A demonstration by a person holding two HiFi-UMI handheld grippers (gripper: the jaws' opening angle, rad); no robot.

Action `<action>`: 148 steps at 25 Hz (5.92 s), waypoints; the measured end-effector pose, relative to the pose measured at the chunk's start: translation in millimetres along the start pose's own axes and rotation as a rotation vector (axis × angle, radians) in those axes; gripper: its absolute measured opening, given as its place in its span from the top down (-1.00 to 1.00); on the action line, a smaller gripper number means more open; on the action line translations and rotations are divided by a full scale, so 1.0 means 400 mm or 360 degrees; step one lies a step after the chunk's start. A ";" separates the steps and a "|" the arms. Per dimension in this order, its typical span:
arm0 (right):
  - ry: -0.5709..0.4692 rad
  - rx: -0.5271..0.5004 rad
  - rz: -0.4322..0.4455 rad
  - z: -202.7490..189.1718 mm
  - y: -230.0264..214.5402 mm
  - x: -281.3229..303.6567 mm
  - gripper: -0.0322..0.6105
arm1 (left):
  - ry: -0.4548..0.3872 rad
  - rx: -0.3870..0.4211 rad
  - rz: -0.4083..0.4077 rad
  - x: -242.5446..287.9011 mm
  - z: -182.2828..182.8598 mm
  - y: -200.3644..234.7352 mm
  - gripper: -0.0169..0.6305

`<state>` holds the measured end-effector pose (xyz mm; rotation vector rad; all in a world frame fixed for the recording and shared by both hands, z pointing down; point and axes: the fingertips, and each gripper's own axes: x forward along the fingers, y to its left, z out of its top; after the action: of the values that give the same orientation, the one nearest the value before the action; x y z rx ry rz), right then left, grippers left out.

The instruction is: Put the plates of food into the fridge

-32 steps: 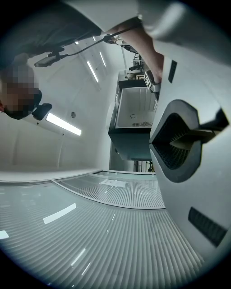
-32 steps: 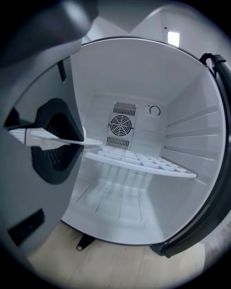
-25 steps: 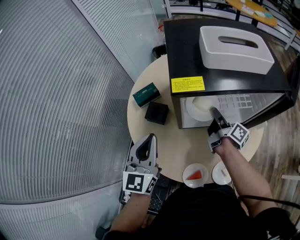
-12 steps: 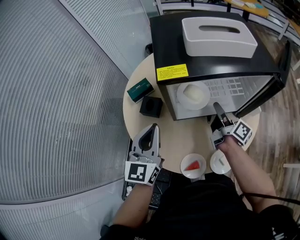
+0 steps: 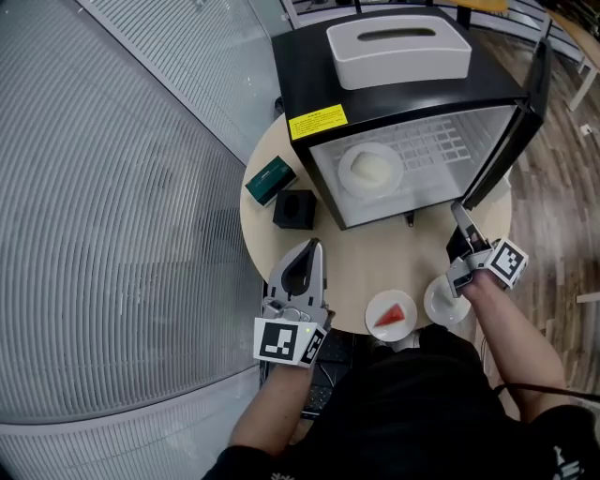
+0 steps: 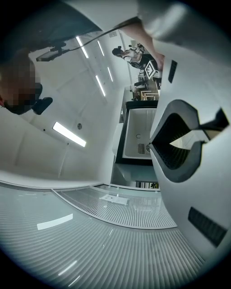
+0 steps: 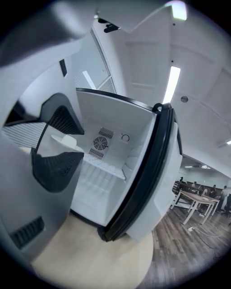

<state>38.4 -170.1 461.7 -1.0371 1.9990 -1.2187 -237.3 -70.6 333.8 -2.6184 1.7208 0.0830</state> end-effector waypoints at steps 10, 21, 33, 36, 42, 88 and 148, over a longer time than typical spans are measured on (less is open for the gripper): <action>-0.0094 -0.0081 -0.0186 0.014 -0.082 -0.282 0.52 | 0.0034 -0.0014 -0.0245 0.026 -0.052 -0.108 0.94; -0.0130 -0.0112 -0.0839 -0.051 -0.299 -0.624 0.51 | 0.0048 0.0011 -0.0445 0.102 -0.075 -0.222 0.94; -0.0023 0.0091 -0.0896 -0.225 -0.429 -0.713 0.51 | 0.0179 0.0088 -0.0478 0.124 -0.138 -0.262 0.94; 0.0082 0.0157 -0.0983 -0.282 -0.474 -0.725 0.51 | 0.0204 0.0109 -0.0473 0.121 -0.145 -0.266 0.94; 0.0184 0.0212 -0.0919 -0.345 -0.511 -0.681 0.40 | 0.0229 0.0138 -0.0453 0.106 -0.148 -0.261 0.94; 0.0147 0.0484 -0.0416 -0.209 -0.325 -0.452 0.82 | 0.0177 0.0109 -0.0214 0.070 -0.076 -0.182 0.94; 0.0134 0.0386 -0.0320 0.148 -0.229 0.151 0.82 | 0.0085 0.0139 0.0076 0.261 0.006 -0.041 0.94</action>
<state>81.7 -273.9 515.2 -1.0986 1.7841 -1.5913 -181.1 -159.8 325.9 -2.5406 1.7609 -0.0611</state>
